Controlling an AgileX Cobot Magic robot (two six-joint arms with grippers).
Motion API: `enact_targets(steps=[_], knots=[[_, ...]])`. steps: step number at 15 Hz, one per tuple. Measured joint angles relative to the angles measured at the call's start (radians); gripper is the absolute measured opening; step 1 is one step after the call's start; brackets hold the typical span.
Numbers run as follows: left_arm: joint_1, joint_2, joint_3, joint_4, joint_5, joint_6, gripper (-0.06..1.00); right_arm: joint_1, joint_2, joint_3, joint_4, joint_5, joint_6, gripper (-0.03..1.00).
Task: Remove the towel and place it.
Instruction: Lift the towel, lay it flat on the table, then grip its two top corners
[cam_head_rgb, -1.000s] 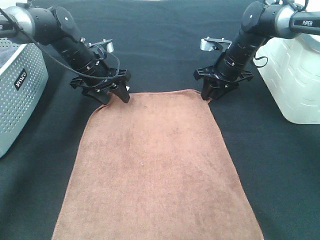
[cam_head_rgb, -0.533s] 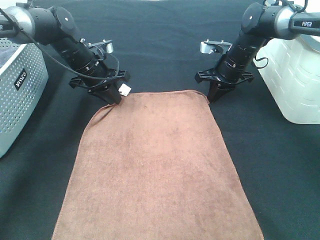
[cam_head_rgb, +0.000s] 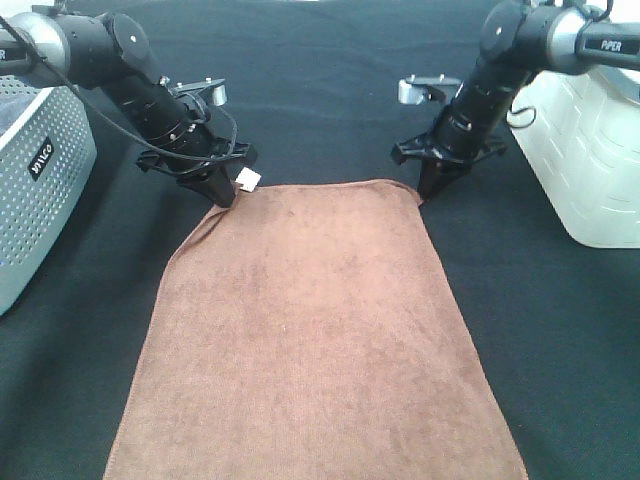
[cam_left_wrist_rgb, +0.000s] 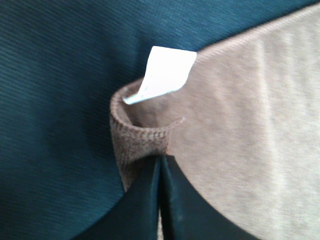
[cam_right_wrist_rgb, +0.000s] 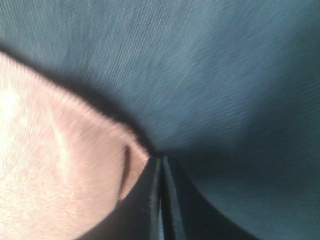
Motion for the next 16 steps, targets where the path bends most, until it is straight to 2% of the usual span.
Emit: enact_targets(steps=[6,9,11,16], knots=[[0.000,-0.003,-0.008,0.021,-0.041,0.000,0.00,0.000,-0.008,-0.146,-0.085,0.065,-0.039,0.01],[0.000,-0.003,-0.013,0.027,-0.096,0.000,0.00,0.000,-0.008,-0.163,-0.101,0.056,-0.047,0.01],[0.000,-0.003,-0.067,0.061,-0.123,-0.009,0.00,0.001,-0.008,-0.163,-0.114,0.053,-0.046,0.01],[0.000,-0.008,-0.147,0.075,-0.118,-0.016,0.00,0.001,-0.008,-0.170,-0.120,0.010,-0.029,0.01]])
